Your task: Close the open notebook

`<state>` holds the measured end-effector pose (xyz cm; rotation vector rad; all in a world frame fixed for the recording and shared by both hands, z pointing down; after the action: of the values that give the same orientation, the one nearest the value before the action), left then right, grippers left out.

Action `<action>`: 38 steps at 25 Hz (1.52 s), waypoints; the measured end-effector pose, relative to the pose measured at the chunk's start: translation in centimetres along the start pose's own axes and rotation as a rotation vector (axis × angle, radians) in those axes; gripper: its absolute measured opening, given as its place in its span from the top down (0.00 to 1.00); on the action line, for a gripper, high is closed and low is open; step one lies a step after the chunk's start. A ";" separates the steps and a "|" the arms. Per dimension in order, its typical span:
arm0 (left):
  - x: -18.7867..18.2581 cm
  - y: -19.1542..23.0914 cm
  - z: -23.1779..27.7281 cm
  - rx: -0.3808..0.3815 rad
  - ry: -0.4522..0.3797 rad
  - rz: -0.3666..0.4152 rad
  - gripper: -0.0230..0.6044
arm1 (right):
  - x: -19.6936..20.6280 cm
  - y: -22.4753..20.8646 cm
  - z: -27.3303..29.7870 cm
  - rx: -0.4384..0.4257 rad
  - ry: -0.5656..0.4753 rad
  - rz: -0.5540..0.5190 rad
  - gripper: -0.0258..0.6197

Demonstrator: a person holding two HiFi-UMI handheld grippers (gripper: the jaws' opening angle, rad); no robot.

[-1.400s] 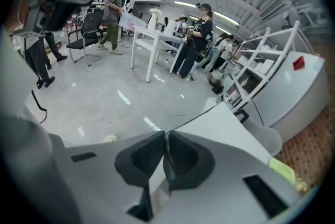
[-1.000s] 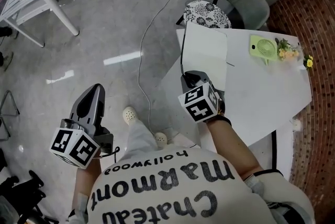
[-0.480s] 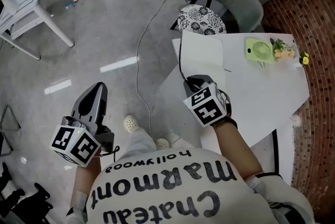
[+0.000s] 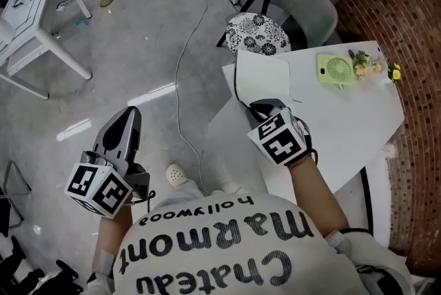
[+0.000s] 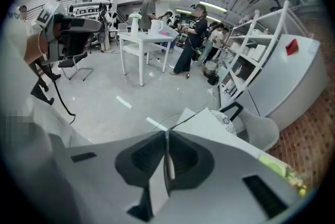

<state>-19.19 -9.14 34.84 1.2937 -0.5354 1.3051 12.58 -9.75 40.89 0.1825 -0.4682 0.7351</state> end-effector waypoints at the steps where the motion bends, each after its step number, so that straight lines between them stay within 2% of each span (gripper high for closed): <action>1: -0.3 0.0 0.3 0.005 -0.001 0.000 0.96 | -0.3 -0.3 -0.2 -0.001 -0.001 0.002 0.92; 10: -1.9 1.1 2.6 0.054 0.003 0.002 0.96 | -1.5 -1.6 -1.8 -0.043 0.085 -0.025 0.92; 19: -3.1 2.7 3.7 0.101 0.013 0.010 0.96 | -2.2 -2.2 -2.6 -0.026 0.132 -0.027 0.92; 24: -4.0 4.1 3.8 0.121 0.007 0.024 0.96 | -2.9 -2.3 -2.1 -0.036 0.192 -0.107 0.92; 28: -4.4 5.3 3.2 0.112 -0.006 0.019 0.96 | -3.5 -2.6 -1.8 -0.055 0.244 -0.160 0.92; 33: -4.2 6.5 2.3 0.088 -0.012 0.012 0.96 | -4.2 -3.1 -1.5 -0.121 0.302 -0.223 0.92; 38: -3.4 7.5 1.9 0.058 0.006 0.001 0.96 | -5.1 -4.3 -1.4 -0.164 0.328 -0.242 0.92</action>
<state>-26.15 -13.86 35.18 1.3365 -0.4977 1.3336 12.65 -15.55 37.28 -0.0360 -0.1866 0.4742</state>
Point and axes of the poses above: the fingertips, and each gripper's own axes: z forward along the fingers, y to its left, x out of its underside, the point moved 8 cm from there along -z, backward along the fingers, and after that the axes turned 15 degrees about -x, right-handed, at the moved point
